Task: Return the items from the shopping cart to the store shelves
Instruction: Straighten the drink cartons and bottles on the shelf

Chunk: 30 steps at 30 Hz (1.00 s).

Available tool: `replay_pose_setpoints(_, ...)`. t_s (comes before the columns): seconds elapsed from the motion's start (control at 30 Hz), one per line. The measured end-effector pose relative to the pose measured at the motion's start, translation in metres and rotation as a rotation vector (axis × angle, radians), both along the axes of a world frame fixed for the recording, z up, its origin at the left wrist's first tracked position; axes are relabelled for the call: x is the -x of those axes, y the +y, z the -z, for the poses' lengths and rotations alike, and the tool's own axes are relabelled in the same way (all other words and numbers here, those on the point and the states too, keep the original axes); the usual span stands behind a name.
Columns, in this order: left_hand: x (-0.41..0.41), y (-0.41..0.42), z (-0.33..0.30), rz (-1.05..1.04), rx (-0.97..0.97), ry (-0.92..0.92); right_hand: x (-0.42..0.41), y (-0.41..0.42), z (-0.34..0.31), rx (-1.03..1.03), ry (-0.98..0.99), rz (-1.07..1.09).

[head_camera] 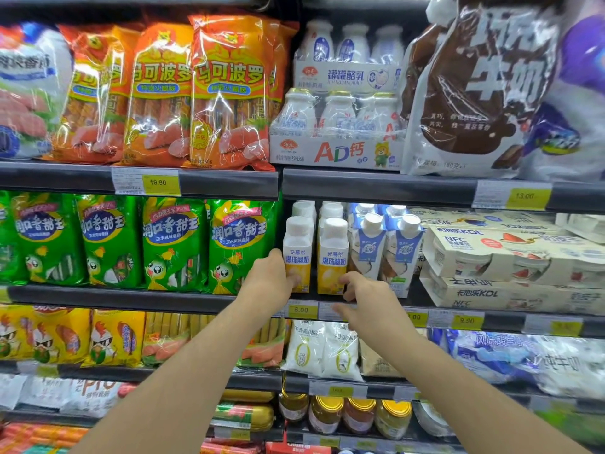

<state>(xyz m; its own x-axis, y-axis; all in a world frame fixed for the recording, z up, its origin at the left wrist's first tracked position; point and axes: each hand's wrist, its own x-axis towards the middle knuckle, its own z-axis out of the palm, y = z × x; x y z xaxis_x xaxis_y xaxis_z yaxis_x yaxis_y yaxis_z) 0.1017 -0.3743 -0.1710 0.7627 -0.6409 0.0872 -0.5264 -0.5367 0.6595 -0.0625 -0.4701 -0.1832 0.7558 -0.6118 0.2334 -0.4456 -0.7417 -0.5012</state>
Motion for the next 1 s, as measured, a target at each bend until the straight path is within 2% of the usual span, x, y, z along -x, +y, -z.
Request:
replay_pose_setpoints(0.2,0.006,0.008,-0.001,-0.049,0.029,-0.098,0.018,-0.025,-0.005,-0.138,-0.169,0.178)
replay_pose_setpoints(0.33,0.009,0.012,0.001,-0.074,0.034,-0.205,0.031,-0.044,-0.005,-0.124,-0.116,0.230)
replay_pose_setpoints(0.6,0.015,-0.001,-0.004,-0.106,-0.068,-0.202,0.018,-0.052,-0.001,-0.070,-0.055,0.292)
replay_pose_setpoints(0.83,0.013,0.000,-0.001,-0.107,-0.062,-0.191,0.024,-0.057,0.003,-0.113,-0.102,0.226)
replay_pose_setpoints(1.0,0.012,0.008,0.002,-0.080,-0.001,-0.106,0.035,-0.061,0.006,-0.113,-0.117,0.186)
